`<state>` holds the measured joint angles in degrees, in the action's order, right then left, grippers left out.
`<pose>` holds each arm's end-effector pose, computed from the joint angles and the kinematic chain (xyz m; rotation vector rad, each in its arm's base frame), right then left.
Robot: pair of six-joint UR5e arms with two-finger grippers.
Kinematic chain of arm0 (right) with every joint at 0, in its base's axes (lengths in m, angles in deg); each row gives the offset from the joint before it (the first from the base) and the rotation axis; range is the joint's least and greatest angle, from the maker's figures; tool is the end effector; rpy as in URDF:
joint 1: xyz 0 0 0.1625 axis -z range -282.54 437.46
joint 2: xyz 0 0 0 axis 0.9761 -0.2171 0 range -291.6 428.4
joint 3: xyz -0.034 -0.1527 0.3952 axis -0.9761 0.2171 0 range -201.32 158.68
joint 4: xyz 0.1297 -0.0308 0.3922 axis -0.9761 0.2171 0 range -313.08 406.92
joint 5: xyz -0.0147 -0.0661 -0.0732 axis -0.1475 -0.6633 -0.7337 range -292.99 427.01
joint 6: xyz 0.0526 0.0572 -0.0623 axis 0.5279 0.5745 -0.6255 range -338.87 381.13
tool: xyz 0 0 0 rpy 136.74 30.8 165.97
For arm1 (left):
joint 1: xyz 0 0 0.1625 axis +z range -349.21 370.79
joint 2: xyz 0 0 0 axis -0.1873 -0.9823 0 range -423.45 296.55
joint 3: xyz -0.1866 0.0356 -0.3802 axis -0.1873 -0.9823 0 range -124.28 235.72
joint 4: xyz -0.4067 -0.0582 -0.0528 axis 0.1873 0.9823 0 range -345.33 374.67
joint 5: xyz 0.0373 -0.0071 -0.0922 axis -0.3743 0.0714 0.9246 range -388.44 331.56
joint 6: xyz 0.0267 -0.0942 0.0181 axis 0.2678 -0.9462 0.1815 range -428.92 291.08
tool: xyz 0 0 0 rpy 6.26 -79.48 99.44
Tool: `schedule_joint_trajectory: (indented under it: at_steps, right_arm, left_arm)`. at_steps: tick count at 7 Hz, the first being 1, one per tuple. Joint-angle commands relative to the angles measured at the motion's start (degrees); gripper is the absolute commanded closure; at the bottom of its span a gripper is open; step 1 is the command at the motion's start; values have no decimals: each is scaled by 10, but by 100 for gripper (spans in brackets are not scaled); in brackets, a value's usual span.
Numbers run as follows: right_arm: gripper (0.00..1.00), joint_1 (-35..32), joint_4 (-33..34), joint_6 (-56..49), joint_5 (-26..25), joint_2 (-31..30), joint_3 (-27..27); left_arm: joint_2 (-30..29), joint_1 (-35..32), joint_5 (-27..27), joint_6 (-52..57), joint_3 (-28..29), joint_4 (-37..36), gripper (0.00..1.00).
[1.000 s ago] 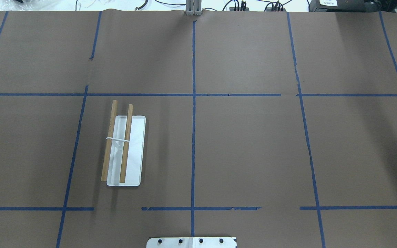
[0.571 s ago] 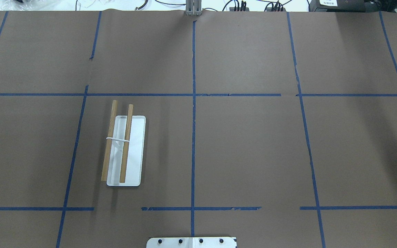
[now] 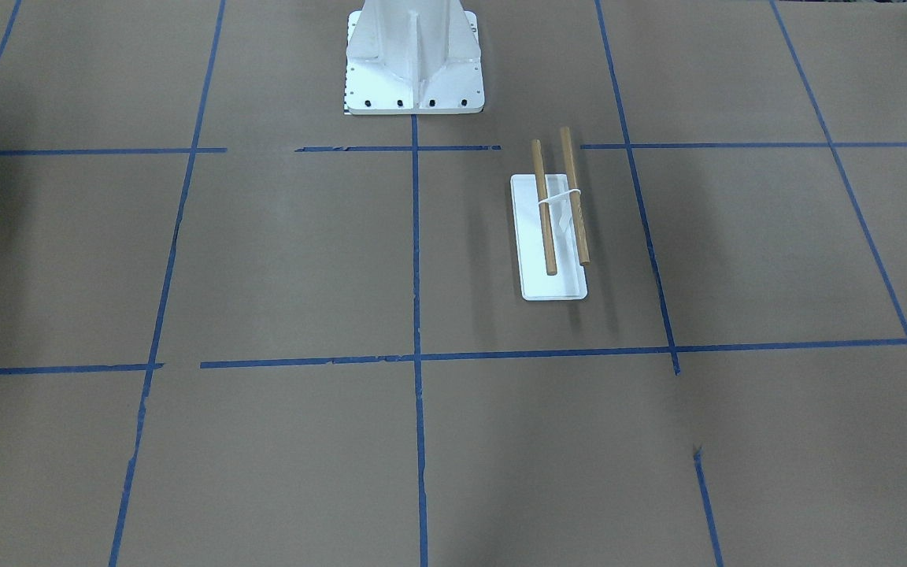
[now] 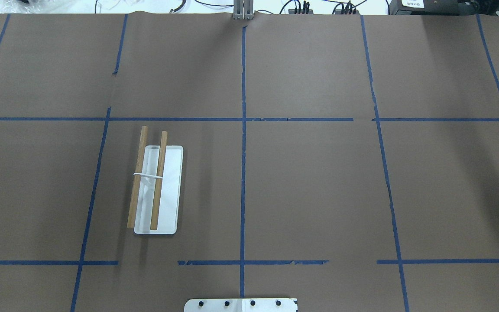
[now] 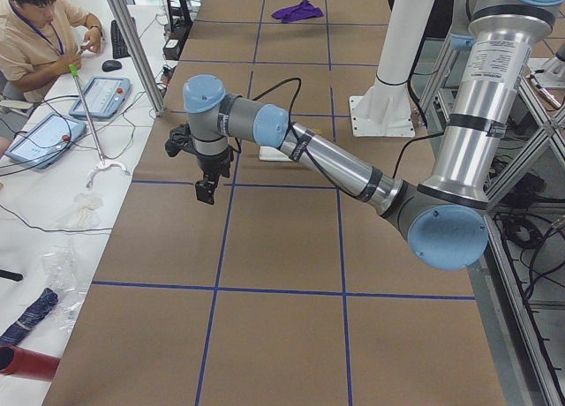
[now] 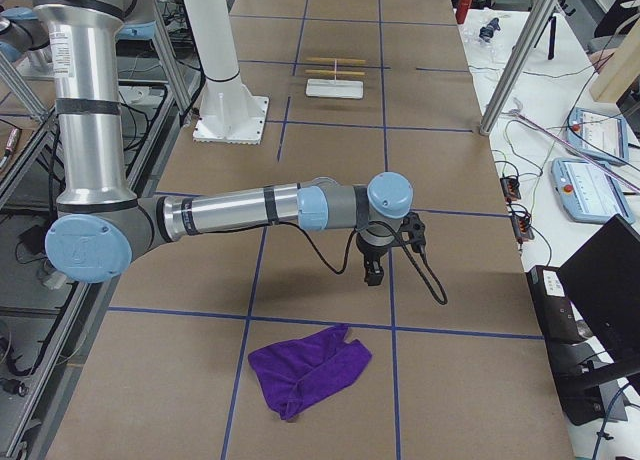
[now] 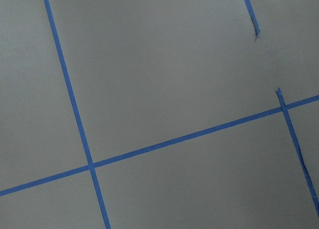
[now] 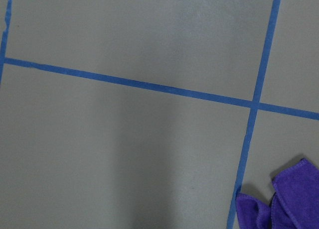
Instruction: Hang towel on rack
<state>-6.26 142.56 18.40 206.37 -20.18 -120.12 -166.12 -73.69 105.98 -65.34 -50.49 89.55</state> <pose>0.0025 -0.5044 0.5745 0.0483 -0.8642 -0.1817 -0.0104 -0.5539 0.4331 0.2155 0.7769 0.2431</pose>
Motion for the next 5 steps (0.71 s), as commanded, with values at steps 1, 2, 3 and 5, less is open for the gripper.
schedule_joint_trajectory:
  at_steps: [1, 2, 3, 5]
  right_arm:
    - [0, 15, -1, 0, 0, 0, -8]
    - [0, 16, 0, 1, 0, 0, -13]
    - [0, 19, 0, 1, 0, 1, -21]
    - [0, 19, 0, 1, 1, -3, -32]
  left_arm:
    - [-1, 2, 2, -2, -1, 0, 0]
    - [-1, 5, 3, -2, -2, 0, 0]
    - [-2, 5, 3, -2, -2, 0, 0]
    - [-2, 6, 3, -3, -2, 2, 0]
